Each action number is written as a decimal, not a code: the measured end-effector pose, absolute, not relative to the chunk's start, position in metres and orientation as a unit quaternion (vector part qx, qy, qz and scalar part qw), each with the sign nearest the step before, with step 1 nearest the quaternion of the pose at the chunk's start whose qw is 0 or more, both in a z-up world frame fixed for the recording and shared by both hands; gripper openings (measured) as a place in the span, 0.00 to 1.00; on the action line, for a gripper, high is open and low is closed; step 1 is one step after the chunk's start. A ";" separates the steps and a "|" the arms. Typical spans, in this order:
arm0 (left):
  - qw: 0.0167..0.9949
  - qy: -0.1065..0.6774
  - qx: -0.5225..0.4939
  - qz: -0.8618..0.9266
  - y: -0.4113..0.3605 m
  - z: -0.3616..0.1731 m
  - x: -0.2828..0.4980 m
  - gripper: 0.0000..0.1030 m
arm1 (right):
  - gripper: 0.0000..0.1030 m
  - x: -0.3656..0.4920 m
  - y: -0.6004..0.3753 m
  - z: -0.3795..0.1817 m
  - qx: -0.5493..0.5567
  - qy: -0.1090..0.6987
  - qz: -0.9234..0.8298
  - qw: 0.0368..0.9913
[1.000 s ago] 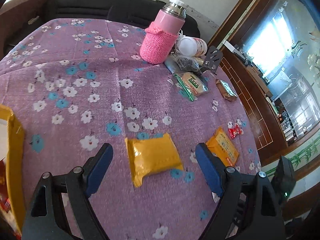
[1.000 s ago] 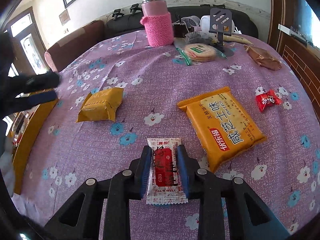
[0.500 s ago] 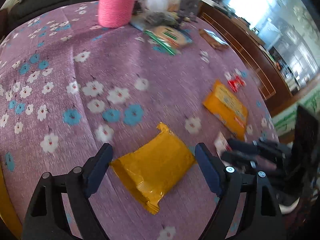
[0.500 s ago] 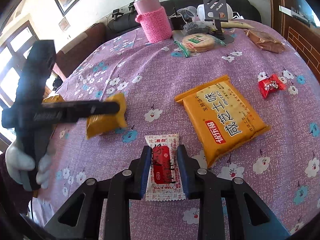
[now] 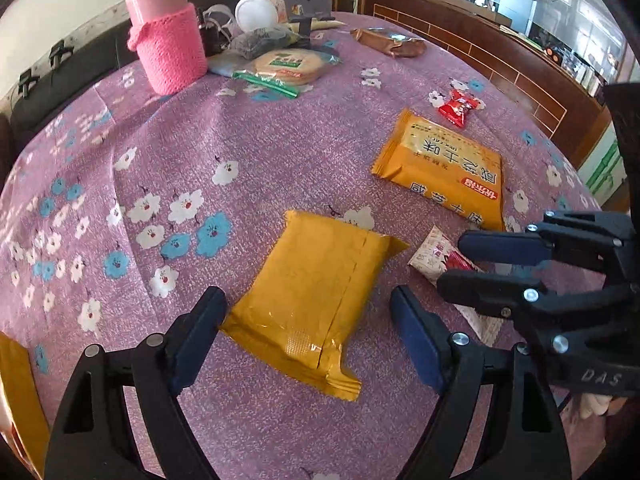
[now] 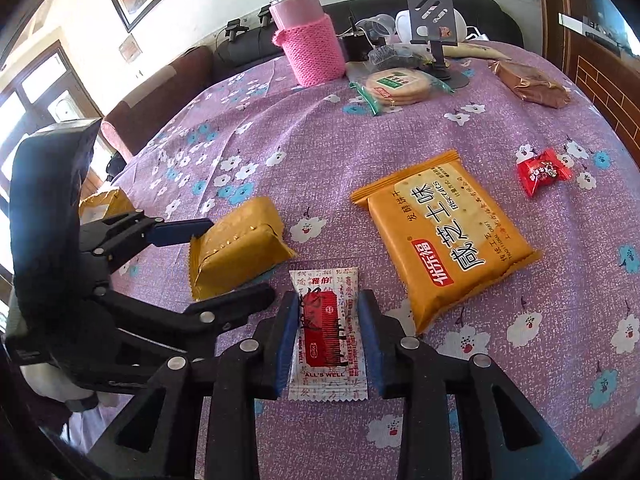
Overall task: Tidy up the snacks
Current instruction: 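Grasp the red-and-white sachet with the right tool while the left tool grasps the yellow bread, then carry the yellow bread and sachet over the tray and release them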
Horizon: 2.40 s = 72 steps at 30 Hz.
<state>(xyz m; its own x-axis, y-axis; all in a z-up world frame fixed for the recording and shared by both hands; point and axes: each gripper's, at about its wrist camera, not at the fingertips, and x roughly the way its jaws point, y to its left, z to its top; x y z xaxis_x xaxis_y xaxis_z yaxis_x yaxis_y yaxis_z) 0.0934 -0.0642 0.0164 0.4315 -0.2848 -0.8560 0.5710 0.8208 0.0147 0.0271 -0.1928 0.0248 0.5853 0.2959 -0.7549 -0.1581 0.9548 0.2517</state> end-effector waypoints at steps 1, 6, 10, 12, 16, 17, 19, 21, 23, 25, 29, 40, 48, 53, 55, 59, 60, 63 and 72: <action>0.832 0.469 0.154 -0.255 -0.064 0.016 0.094 0.81 | 0.33 0.027 -0.191 0.025 0.074 0.437 0.128 0.887; 0.832 0.462 0.169 -0.258 -0.055 0.026 0.081 0.70 | 0.44 0.024 -0.175 0.025 0.031 0.435 0.129 0.890; 0.833 0.459 0.157 -0.266 -0.035 0.038 0.072 0.71 | 0.48 0.021 -0.160 0.024 -0.013 0.428 0.116 0.896; 0.835 0.459 0.154 -0.260 -0.033 0.038 0.077 0.72 | 0.48 0.020 -0.156 0.023 -0.028 0.424 0.109 0.899; 0.833 0.461 0.152 -0.265 -0.049 0.031 0.086 0.72 | 0.28 0.018 -0.171 0.025 0.003 0.431 0.086 0.898; 0.832 0.460 0.153 -0.270 -0.056 0.030 0.086 0.72 | 0.28 0.019 -0.177 0.026 0.020 0.432 0.087 0.898; 0.829 0.457 0.166 -0.278 -0.071 0.026 0.087 0.71 | 0.27 0.020 -0.187 0.026 0.040 0.432 0.079 0.898; 0.827 0.454 0.184 -0.276 -0.083 0.022 0.089 0.72 | 0.26 0.021 -0.195 0.027 0.055 0.430 0.070 0.898; 0.824 0.457 0.185 -0.280 -0.088 0.018 0.093 0.72 | 0.25 0.022 -0.202 0.027 0.077 0.432 0.075 0.895; 0.823 0.460 0.169 -0.288 -0.085 0.017 0.096 0.72 | 0.25 0.023 -0.204 0.027 0.082 0.433 0.076 0.895; 0.827 0.461 0.150 -0.286 -0.076 0.023 0.096 0.41 | 0.25 0.023 -0.205 0.028 0.084 0.430 0.071 0.896; 0.872 0.428 0.042 -0.234 0.016 0.068 0.041 0.41 | 0.25 0.005 -0.187 0.045 0.073 0.347 0.104 0.929; 0.916 0.366 -0.041 -0.158 0.122 0.109 -0.038 0.41 | 0.25 -0.006 -0.172 0.051 0.072 0.331 0.109 0.935; 0.923 0.356 -0.102 -0.101 0.186 0.106 -0.071 0.41 | 0.25 -0.025 -0.138 0.060 0.100 0.344 0.168 0.918; 0.925 0.354 -0.115 -0.069 0.205 0.104 -0.078 0.41 | 0.24 -0.032 -0.110 0.069 0.091 0.345 0.202 0.912; 0.926 0.355 -0.129 -0.002 0.241 0.093 -0.090 0.41 | 0.24 -0.045 -0.041 0.087 0.049 0.345 0.266 0.899; 0.923 0.359 -0.136 0.011 0.250 0.089 -0.092 0.41 | 0.24 -0.049 -0.025 0.090 0.039 0.346 0.278 0.895; 0.916 0.369 -0.152 0.041 0.270 0.076 -0.096 0.41 | 0.24 -0.055 0.023 0.092 0.023 0.357 0.319 0.878; 0.904 0.392 -0.148 0.090 0.300 0.047 -0.087 0.42 | 0.24 -0.044 0.121 0.073 -0.004 0.407 0.353 0.842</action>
<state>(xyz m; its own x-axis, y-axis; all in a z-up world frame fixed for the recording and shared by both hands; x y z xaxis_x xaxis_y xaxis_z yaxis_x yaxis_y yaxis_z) -0.0870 0.2996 0.0473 0.6772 0.0462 -0.7343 -0.2784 0.9399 -0.1975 -0.0443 0.1209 0.0731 0.4196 0.5918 -0.6883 -0.5986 0.7504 0.2803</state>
